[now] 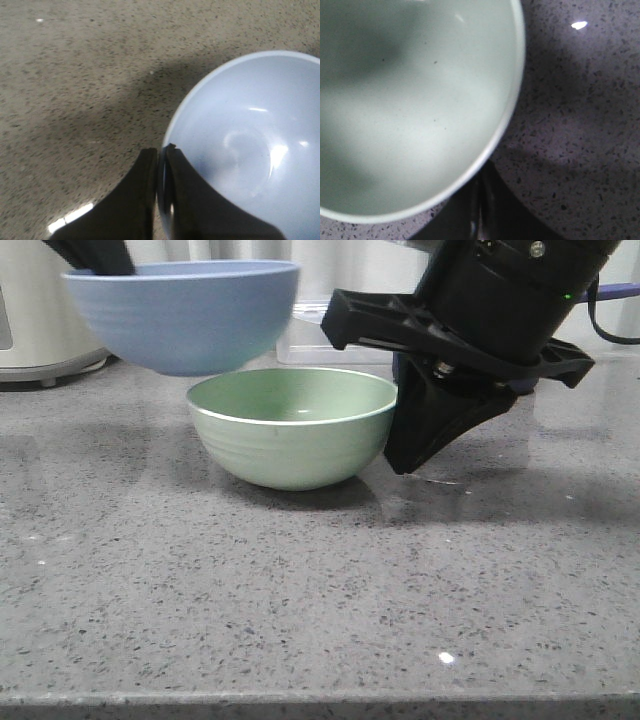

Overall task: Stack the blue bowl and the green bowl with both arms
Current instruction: 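Lift the blue bowl with the left gripper and carry it over the green bowl, then lower the blue bowl into the green bowl and open the left gripper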

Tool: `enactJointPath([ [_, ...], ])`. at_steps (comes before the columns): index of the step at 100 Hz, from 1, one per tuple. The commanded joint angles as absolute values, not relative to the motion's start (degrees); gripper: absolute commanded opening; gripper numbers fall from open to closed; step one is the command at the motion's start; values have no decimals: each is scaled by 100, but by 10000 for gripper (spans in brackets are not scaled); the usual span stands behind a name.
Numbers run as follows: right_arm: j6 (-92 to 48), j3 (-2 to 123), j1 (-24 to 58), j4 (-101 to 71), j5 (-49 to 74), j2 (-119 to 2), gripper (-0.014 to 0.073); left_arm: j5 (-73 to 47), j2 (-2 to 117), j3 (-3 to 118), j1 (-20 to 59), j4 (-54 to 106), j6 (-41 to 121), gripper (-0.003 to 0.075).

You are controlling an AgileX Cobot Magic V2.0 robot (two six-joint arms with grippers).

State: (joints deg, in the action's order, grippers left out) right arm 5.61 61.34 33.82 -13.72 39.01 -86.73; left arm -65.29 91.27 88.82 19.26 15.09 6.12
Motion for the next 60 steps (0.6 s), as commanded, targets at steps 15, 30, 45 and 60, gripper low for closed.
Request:
enactJointPath([
  [15,496,6279,3376,-1439,3715,-8483,-8,-6337,9241,9396,2297,1672,565,-20],
  [30,496,6279,3376,-1439,3715,-8483,-8,-6189,9384,9418,2447,1672,565,-20],
  [45,496,6279,3376,-1439,3715,-8483,-8,-6131,9424,9418,2448,1804,565,-20],
  [60,496,6279,3376,-1439,3715,-8483,-8,-6191,9459,9418,2448,1895,565,-20],
])
